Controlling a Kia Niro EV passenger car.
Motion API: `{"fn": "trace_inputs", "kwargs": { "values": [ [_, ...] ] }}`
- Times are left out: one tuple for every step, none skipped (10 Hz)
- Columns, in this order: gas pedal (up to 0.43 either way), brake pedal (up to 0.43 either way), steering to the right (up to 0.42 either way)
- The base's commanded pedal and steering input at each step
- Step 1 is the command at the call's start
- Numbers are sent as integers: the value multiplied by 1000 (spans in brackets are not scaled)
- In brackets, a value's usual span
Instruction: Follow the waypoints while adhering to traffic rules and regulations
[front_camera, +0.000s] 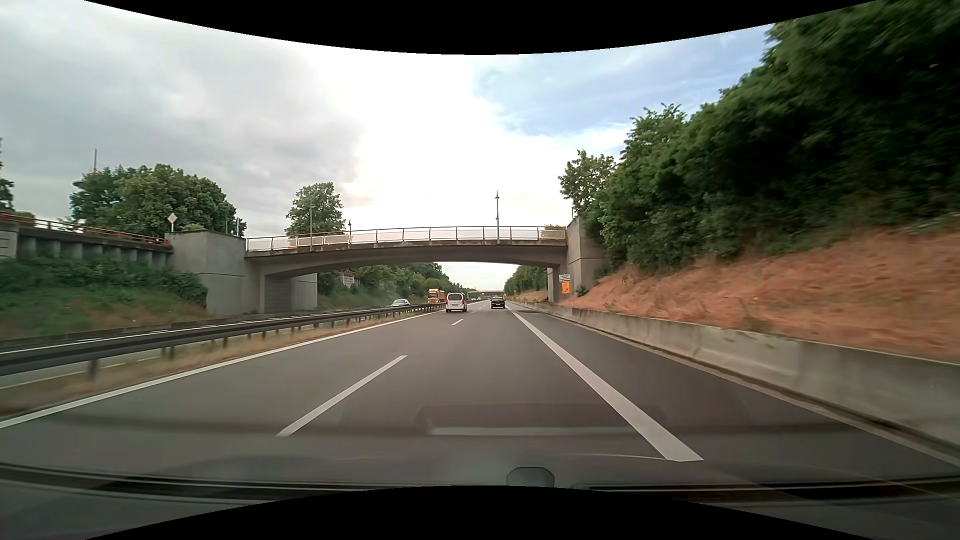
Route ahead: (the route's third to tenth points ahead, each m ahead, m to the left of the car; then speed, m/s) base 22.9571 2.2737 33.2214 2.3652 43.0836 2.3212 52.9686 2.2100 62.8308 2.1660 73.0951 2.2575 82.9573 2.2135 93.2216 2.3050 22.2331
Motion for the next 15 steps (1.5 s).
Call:
{"fn": "trace_inputs", "kwargs": {
  "values": [
    [220,0,-3],
    [220,0,-3],
    [220,0,-3],
    [220,0,-3],
    [220,0,-2],
    [220,0,-2],
    [220,0,-2],
    [220,0,-2],
    [220,0,-2],
    [220,0,-2],
    [220,0,-3],
    [220,0,-2],
    [220,0,-2],
    [220,0,-3],
    [220,0,-3]
  ]
}}
